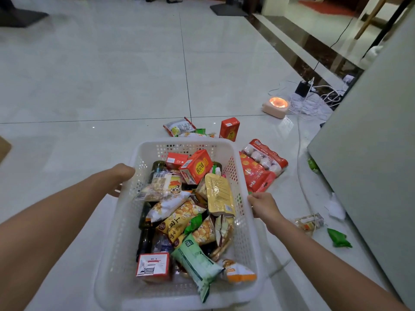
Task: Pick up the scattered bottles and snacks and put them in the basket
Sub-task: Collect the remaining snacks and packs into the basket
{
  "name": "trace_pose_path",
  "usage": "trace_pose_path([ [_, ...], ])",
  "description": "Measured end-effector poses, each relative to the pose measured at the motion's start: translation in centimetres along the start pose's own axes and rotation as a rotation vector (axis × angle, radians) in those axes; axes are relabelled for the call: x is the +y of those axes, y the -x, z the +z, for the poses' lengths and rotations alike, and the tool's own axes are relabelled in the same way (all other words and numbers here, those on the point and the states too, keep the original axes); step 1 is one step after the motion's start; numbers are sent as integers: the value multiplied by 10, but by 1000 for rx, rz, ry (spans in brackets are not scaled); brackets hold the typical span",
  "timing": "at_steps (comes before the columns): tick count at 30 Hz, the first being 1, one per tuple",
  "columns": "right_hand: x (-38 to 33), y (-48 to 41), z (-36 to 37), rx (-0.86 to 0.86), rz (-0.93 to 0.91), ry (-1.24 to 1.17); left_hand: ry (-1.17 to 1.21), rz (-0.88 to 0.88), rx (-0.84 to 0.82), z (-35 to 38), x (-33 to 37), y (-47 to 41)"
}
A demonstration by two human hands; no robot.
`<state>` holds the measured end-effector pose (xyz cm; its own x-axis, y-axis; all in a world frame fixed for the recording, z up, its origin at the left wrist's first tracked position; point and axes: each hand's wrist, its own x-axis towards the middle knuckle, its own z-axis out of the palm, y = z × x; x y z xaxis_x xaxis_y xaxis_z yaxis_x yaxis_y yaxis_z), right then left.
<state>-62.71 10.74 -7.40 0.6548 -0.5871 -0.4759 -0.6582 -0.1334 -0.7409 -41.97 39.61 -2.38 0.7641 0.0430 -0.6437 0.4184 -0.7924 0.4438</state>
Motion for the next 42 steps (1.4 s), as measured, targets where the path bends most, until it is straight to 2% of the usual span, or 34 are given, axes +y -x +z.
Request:
trace_pose_path([
  [6, -23, 10, 50, -177, -72, -27, -22, -32, 146, -34, -41, -20],
  [10, -39, 18, 77, -356, -89, -85, -205, -45, 256, -50, -59, -39],
  [12, -47, 17, 77, -462, -91, -11, -373, -52, 319, -52, -57, -41],
  [14, -57, 5, 63, -520, -106, 180, -476, 5, 378, -52, -47, -40],
  [16, -65, -21, 37, -429, -212, 522, -546, 144, 408, -50, -30, -42],
  [18, -71, -48, 1, -264, -295, 869, -583, 269, 409, -43, -1, -42],
  [20, -72, -72, -38, -74, -293, 1079, -607, 394, 402, -28, 34, -41],
  [22, -71, -93, -70, 32, -248, 1189, -635, 518, 420, -6, 67, -41],
  [26, -50, -121, -98, 101, -142, 1151, -678, 651, 397, 56, 124, -38],
  [31, -8, -149, -104, 43, -74, 1071, -734, 756, 303, 137, 152, -31],
  [38, 8, -166, -113, -43, -30, 881, -783, 690, 157, 187, 160, -25],
  [42, 0, -189, -115, -11, -35, 750, -818, 687, 64, 203, 168, -26],
])
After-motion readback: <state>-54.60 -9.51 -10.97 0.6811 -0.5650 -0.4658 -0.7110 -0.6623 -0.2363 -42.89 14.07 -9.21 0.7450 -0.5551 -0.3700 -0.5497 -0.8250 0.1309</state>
